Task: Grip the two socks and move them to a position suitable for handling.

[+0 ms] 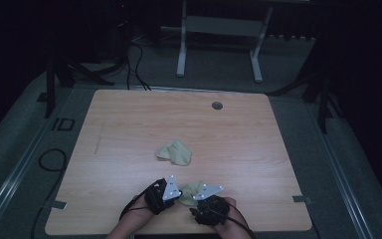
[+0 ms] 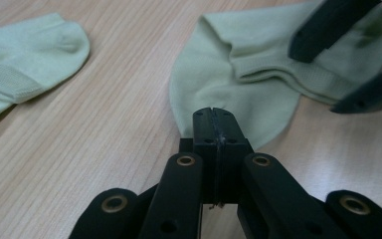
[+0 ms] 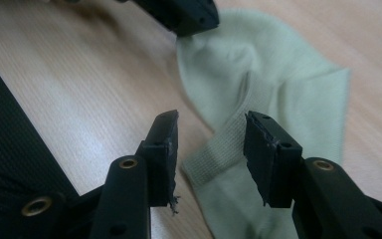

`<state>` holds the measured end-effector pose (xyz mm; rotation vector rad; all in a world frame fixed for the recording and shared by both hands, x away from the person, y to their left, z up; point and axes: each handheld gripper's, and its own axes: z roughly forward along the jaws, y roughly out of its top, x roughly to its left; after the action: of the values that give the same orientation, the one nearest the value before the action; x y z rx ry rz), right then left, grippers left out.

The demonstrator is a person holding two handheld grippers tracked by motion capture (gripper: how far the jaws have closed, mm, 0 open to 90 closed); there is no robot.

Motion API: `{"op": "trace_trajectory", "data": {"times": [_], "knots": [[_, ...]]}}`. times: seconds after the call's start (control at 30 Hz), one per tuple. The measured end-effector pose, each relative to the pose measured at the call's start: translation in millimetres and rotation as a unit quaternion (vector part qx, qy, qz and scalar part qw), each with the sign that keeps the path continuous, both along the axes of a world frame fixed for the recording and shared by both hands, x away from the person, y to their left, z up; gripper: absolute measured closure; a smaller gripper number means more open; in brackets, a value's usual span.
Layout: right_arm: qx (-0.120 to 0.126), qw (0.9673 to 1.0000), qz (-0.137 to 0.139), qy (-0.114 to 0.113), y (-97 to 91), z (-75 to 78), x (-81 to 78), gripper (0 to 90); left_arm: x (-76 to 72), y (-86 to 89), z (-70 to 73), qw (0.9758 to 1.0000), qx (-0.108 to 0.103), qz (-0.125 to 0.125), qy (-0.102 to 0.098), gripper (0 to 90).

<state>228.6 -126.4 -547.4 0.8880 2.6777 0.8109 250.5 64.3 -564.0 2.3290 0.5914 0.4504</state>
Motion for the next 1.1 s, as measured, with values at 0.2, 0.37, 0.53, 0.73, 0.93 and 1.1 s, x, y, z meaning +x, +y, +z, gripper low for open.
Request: {"op": "trace_trajectory", "data": {"times": [0.2, 0.37, 0.53, 0.73, 0.93, 1.1], "knots": [[-0.023, 0.9996, 0.006, -0.012, 1.8, -4.0, -1.5, 69.7, 3.4, 1.7, -2.4, 0.9999, -0.002, -0.005, 0.013, 89.2], [-0.027, 0.9996, 0.008, -0.005, 1.7, -0.6, 0.3, 84.0, 3.8, 2.0, -3.4, 0.9999, -0.004, -0.005, 0.008, 89.3], [-0.006, 0.9999, 0.001, -0.014, -4.5, 16.0, 0.7, 84.8, 3.0, 1.1, -3.1, 0.9999, 0.006, -0.012, -0.001, 89.5], [0.029, 0.9987, -0.029, -0.029, -27.0, 40.8, 6.2, 84.7, 3.4, 1.1, -3.0, 0.9999, 0.006, -0.015, 0.000, 89.5], [0.050, 0.9960, -0.067, -0.031, -53.4, 49.8, 11.8, 84.6, 3.4, 0.7, -3.1, 0.9999, 0.007, -0.015, -0.001, 89.5], [0.052, 0.9937, -0.095, -0.027, -73.9, 45.7, 14.9, 84.6, 2.5, -0.7, -2.4, 0.9996, 0.019, -0.019, -0.008, 89.4]]}}
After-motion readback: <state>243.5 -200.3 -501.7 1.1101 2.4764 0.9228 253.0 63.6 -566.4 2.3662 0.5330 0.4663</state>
